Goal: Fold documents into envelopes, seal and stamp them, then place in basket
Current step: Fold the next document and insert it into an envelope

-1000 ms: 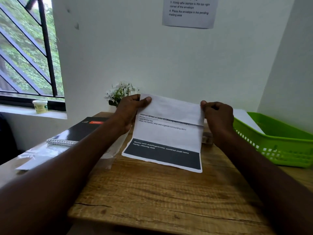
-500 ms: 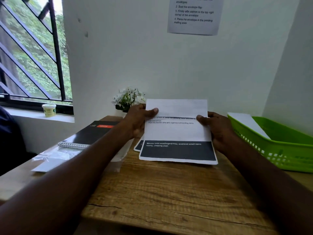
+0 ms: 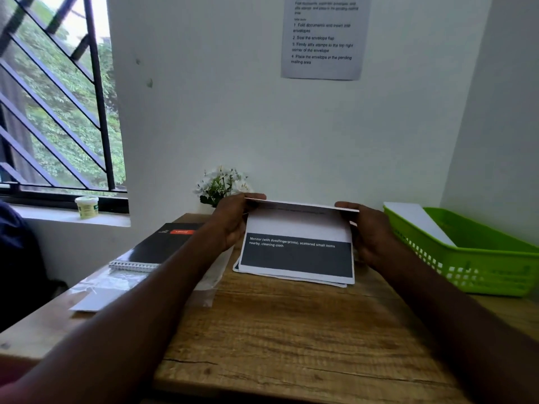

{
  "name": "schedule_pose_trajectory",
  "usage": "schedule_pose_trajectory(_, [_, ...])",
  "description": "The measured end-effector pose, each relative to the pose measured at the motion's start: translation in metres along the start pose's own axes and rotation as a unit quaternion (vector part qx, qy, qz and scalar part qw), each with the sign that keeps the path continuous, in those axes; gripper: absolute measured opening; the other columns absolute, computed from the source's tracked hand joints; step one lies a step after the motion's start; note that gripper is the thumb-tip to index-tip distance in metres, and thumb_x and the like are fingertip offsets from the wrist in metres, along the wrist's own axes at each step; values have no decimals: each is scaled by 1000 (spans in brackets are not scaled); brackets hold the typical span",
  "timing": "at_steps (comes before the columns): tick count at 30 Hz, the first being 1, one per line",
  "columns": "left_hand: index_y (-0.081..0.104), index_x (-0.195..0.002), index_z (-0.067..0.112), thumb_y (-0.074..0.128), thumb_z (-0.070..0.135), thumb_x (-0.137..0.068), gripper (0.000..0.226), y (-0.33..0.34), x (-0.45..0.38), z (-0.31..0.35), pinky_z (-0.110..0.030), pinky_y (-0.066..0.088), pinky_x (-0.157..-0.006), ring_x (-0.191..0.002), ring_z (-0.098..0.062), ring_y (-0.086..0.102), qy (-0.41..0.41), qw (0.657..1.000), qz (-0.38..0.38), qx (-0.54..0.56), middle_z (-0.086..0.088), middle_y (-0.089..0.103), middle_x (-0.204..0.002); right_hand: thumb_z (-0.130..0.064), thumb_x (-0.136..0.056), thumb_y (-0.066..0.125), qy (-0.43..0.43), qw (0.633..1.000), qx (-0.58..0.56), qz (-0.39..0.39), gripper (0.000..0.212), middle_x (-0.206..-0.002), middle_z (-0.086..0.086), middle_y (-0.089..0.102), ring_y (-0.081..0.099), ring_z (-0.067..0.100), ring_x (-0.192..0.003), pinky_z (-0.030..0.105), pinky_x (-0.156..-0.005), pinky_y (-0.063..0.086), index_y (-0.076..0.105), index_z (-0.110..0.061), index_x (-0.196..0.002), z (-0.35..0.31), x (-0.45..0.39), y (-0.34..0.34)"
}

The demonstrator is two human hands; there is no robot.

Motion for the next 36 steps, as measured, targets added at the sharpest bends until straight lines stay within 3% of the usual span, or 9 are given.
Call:
schedule_pose_trajectory(5, [72, -112, -1, 50, 13, -98, 30, -7, 0, 1, -38, 63, -69, -87, -34, 68, -28, 998, -1, 57, -25, 69, -105, -6, -79, 74, -2, 1000, 7, -1, 23, -94, 10, 76, 65, 26, -70, 22, -48, 48, 79, -5, -101, -1, 3, -1])
schedule_pose_trajectory(11, [71, -107, 4, 63, -9, -91, 22, -4, 0, 7, -30, 63, -64, -82, -25, 69, 17, 1000, 3, 3, -16, 71, -95, -4, -83, 50, -19, 1000, 22, -4, 34, -99, 9, 78, 68, 26, -82, 29, -66, 52, 80, -8, -99, -5, 4, 0])
schedule_pose_trajectory(14, [74, -105, 9, 65, -6, -90, 23, -3, 4, 14, -27, 59, -59, -77, -22, 68, 61, 998, 7, -27, -12, 72, -90, -5, -81, 44, -134, 989, 66, 21, 39, -93, 1, 80, 72, 22, -92, 32, -74, 54, 79, -12, -97, -20, 10, 3])
schedule_pose_trajectory(17, [77, -105, 14, 68, 2, -89, 22, -1, 9, 23, -26, 55, -60, -79, -20, 67, 127, 987, 16, -98, -8, 73, -92, -16, -82, 44, -333, 918, 207, 47, 37, -93, -8, 78, 70, 10, -96, 32, -87, 53, 80, -21, -91, -39, 28, 10])
schedule_pose_trajectory(21, [76, -104, 18, 68, 1, -88, 24, 2, 14, 32, -19, 51, -59, -75, -8, 65, 200, 969, 28, -140, -1, 73, -90, -17, -86, 47, -447, 853, 266, 34, 34, -97, -13, 77, 68, 2, -95, 30, -88, 53, 79, -22, -95, -46, 49, 23])
schedule_pose_trajectory(26, [76, -103, 19, 68, -1, -86, 27, 0, 18, 36, -23, 46, -69, -76, -9, 62, 273, 943, 55, -185, -8, 77, -83, -14, -89, 46, -455, 865, 210, 39, 33, -93, -8, 78, 70, 6, -93, 34, -88, 56, 79, -17, -93, -57, 53, 22])
schedule_pose_trajectory(29, [75, -107, 19, 68, 2, -86, 28, 7, 24, 35, -26, 41, -69, -77, -16, 59, 284, 937, 11, -205, -20, 75, -85, -28, -94, 58, -484, 821, 299, 50, 21, -96, -12, 78, 71, 2, -90, 40, -92, 55, 79, -22, -97, -56, 52, 24])
schedule_pose_trajectory(31, [73, -113, 16, 67, -2, -88, 31, 17, 32, 37, -23, 48, -72, -78, -11, 67, 293, 933, -29, -207, -8, 78, -80, -38, -93, 63, -485, 789, 375, 32, 21, -98, -13, 78, 72, 5, -87, 46, -92, 54, 78, -25, -98, -47, 51, 32])
schedule_pose_trajectory(36, [73, -117, 19, 71, 1, -90, 33, 31, 35, 35, -38, 55, -89, -98, -28, 74, 285, 931, -103, -204, -18, 79, -97, -33, -90, 71, -456, 777, 431, -47, 11, -89, -16, 77, 70, 1, -83, 40, -89, 54, 80, -28, -92, -29, 47, 41])
Point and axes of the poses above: each hand's wrist, its own x-axis away from the middle knuckle, its own y-axis out of the palm, z = x × y, the point moved 5 cm from there along -x, towards the middle knuckle
